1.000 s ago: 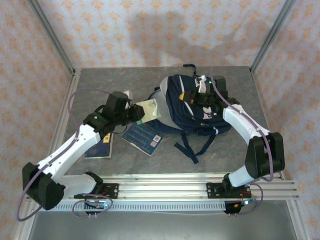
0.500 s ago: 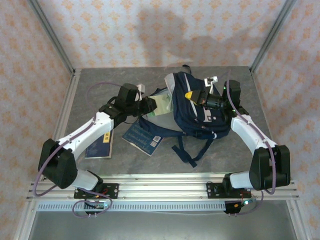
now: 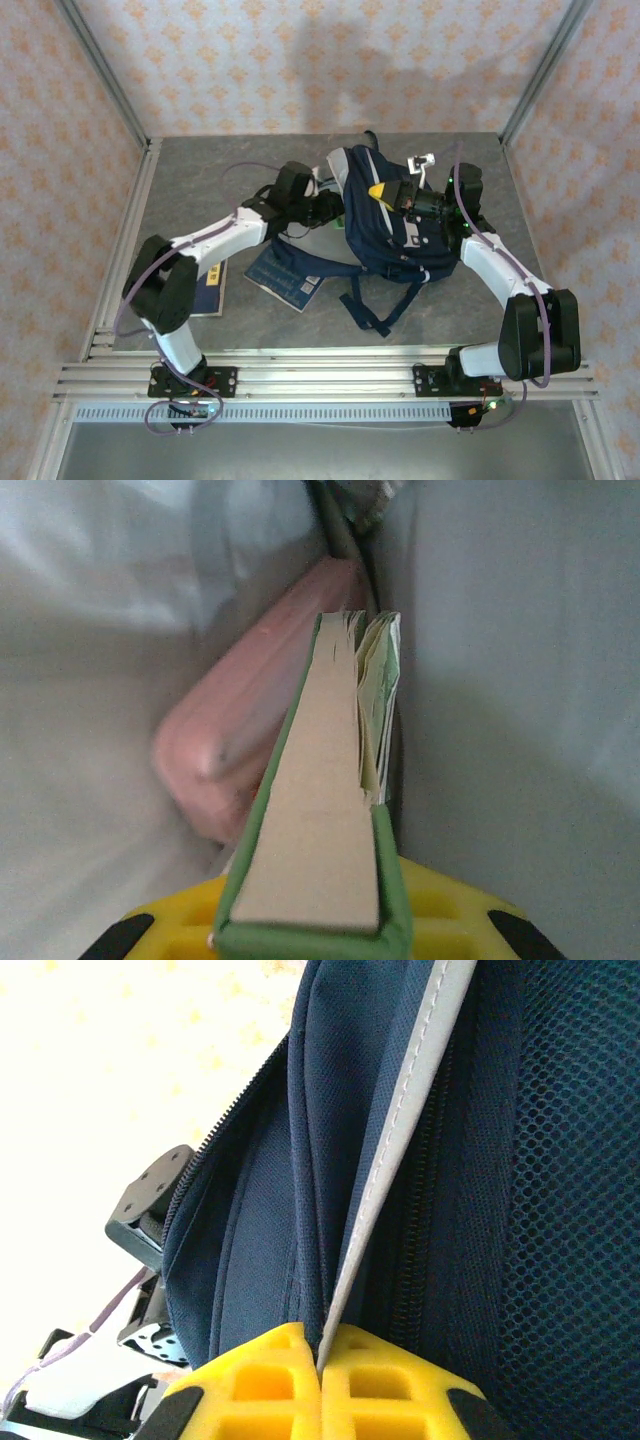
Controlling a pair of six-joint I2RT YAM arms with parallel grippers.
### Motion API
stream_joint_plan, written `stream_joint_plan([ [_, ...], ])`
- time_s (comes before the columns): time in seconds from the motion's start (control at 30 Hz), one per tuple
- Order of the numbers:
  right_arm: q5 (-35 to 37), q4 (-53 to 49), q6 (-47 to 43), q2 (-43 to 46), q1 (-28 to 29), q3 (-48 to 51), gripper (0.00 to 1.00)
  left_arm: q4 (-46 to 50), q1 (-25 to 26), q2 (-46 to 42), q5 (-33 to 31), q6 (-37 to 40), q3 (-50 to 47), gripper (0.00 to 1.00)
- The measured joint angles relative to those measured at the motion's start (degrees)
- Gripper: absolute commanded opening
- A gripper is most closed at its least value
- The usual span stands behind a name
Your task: Pack the student bag
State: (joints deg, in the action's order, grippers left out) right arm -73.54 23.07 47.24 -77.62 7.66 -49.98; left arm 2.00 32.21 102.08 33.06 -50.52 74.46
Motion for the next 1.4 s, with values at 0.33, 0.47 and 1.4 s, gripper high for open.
stream_joint_plan([
  [0.33,1.77,1.03,0.81,-1.20,-0.92,0.00,0.00,-3.80,6.14,18.10,0.90,-4.96,15.93,0.48],
  [0.47,3.48,0.79,0.11,-1.36,-1.66,0.00,0.00,-6.38,6.21,20.72,1.64,-7.98,17.31,0.65],
  [1.4,38.05,-30.95,-29.27,4.59,-3.58,-3.87,0.00,17.42,-2.67,-13.25,-3.80,8.83,2.40,0.72],
])
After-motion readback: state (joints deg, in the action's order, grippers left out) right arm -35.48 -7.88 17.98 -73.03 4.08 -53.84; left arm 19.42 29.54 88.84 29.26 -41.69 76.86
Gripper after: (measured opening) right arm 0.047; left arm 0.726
